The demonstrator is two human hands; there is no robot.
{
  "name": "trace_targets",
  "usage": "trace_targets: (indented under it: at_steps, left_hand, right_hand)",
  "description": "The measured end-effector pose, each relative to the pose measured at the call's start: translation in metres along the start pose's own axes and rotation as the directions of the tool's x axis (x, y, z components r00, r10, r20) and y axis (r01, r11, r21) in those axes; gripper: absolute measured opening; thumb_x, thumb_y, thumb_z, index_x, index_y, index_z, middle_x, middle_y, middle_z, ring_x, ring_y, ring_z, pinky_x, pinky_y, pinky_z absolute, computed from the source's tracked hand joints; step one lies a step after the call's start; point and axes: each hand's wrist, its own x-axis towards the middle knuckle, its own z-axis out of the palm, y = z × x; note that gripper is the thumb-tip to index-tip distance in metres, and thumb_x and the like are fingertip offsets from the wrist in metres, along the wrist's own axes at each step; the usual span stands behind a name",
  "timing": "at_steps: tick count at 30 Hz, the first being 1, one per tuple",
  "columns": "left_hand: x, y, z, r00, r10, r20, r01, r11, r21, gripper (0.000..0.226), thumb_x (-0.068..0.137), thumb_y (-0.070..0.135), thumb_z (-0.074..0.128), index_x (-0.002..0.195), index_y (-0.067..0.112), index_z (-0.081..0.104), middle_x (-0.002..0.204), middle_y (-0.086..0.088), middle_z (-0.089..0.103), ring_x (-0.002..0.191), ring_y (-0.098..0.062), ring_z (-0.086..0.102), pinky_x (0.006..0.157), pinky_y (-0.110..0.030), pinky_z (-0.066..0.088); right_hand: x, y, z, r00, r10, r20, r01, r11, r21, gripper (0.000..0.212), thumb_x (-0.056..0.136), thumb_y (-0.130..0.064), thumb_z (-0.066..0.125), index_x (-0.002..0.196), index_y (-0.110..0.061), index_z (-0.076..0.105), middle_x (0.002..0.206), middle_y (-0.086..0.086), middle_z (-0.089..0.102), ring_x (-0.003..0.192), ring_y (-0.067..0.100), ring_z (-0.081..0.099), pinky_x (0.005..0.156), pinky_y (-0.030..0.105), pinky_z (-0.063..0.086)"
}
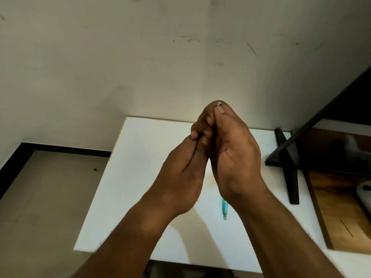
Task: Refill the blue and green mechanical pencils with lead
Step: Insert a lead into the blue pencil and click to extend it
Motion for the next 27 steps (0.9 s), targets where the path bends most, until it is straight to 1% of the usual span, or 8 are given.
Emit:
trace_targets:
  at_steps: [2, 4, 8, 11, 14, 19, 23, 27]
  left_hand:
    - [0.0, 0.0018, 0.0013, 1.0, -0.007, -0.012, 0.007, 1.0, 0.022, 0.037, 0.104, 0.064, 0.032, 0.084, 0.059, 0.063, 0.067, 0.036, 0.061, 0.065, 0.016, 0.06, 0.06, 0.0, 0.041]
    - [-0.0002, -0.0003, 0.0021, 1.0, 0.011, -0.017, -0.011, 1.0, 0.014, 0.034, 0.107, 0.065, 0.033, 0.1, 0.055, 0.065, 0.08, 0.036, 0.068, 0.076, 0.016, 0.064, 0.068, -0.002, 0.046]
    - [0.0, -0.0034, 0.0045, 0.999, 0.017, -0.032, -0.018, 0.999, -0.031, 0.04, 0.103, 0.07, 0.034, 0.124, 0.054, 0.064, 0.116, 0.023, 0.077, 0.113, 0.001, 0.072, 0.095, -0.021, 0.057]
    - [-0.0008, 0.0012, 0.0048, 0.997, 0.048, -0.056, -0.049, 0.999, -0.022, 0.036, 0.107, 0.063, 0.035, 0.129, 0.056, 0.062, 0.123, 0.029, 0.074, 0.121, 0.006, 0.068, 0.095, -0.011, 0.052]
    - [-0.0006, 0.0031, 0.0048, 0.997, 0.046, -0.067, -0.045, 0.999, 0.018, 0.03, 0.108, 0.062, 0.034, 0.121, 0.062, 0.061, 0.119, 0.033, 0.074, 0.117, 0.01, 0.067, 0.091, -0.005, 0.049]
    - [-0.0003, -0.004, 0.0058, 0.995, 0.071, -0.075, -0.067, 0.996, 0.058, 0.036, 0.111, 0.05, 0.036, 0.126, 0.037, 0.067, 0.115, 0.015, 0.077, 0.113, -0.008, 0.073, 0.097, -0.034, 0.06]
    - [-0.0022, -0.0028, 0.0058, 0.992, 0.077, -0.096, -0.069, 0.994, 0.088, 0.036, 0.11, 0.053, 0.036, 0.121, 0.037, 0.067, 0.11, 0.014, 0.076, 0.104, -0.007, 0.073, 0.087, -0.025, 0.057]
    - [-0.0031, -0.0012, 0.0059, 0.991, 0.082, -0.109, -0.075, 0.995, 0.07, 0.029, 0.112, 0.045, 0.037, 0.113, 0.043, 0.066, 0.109, 0.014, 0.076, 0.101, -0.007, 0.072, 0.084, -0.023, 0.057]
  right_hand:
    - [0.0025, -0.0012, 0.0023, 0.999, 0.049, 0.002, -0.049, 0.99, 0.134, 0.038, 0.099, -0.038, 0.041, 0.064, -0.03, 0.053, 0.064, -0.009, 0.049, 0.062, 0.013, 0.047, 0.063, 0.041, 0.033]
    - [0.0049, -0.0028, 0.0037, 0.995, 0.094, -0.013, -0.088, 0.964, 0.252, 0.043, 0.098, -0.048, 0.041, 0.063, -0.025, 0.05, 0.061, -0.008, 0.044, 0.059, 0.011, 0.047, 0.07, 0.039, 0.037]
    - [0.0066, -0.0044, 0.0043, 0.992, 0.092, -0.085, -0.076, 0.982, 0.172, 0.041, 0.097, -0.042, 0.045, 0.061, -0.022, 0.045, 0.058, -0.007, 0.043, 0.058, 0.012, 0.049, 0.08, 0.046, 0.04]
    - [0.0074, -0.0062, 0.0029, 0.994, 0.089, -0.07, -0.077, 0.985, 0.157, 0.04, 0.094, -0.039, 0.04, 0.061, -0.02, 0.052, 0.055, -0.006, 0.047, 0.06, 0.016, 0.053, 0.077, 0.044, 0.042]
    - [0.0081, -0.0076, 0.0006, 0.994, 0.081, -0.071, -0.075, 0.995, 0.072, 0.045, 0.095, -0.04, 0.037, 0.059, -0.022, 0.057, 0.052, -0.007, 0.051, 0.064, 0.02, 0.055, 0.077, 0.044, 0.045]
    - [0.0092, -0.0094, -0.0015, 0.995, 0.074, -0.069, -0.074, 0.997, 0.005, 0.045, 0.094, -0.037, 0.038, 0.054, -0.025, 0.055, 0.052, -0.007, 0.051, 0.061, 0.017, 0.055, 0.077, 0.047, 0.044]
    - [0.0084, -0.0095, -0.0041, 0.995, 0.084, -0.054, -0.086, 0.996, -0.023, 0.044, 0.094, -0.036, 0.038, 0.058, -0.026, 0.062, 0.056, -0.007, 0.054, 0.064, 0.016, 0.056, 0.079, 0.047, 0.044]
    - [0.0059, -0.0099, -0.0031, 0.997, 0.071, -0.024, -0.071, 0.997, 0.014, 0.039, 0.093, -0.028, 0.041, 0.068, -0.026, 0.071, 0.056, -0.007, 0.045, 0.066, 0.017, 0.054, 0.077, 0.044, 0.042]
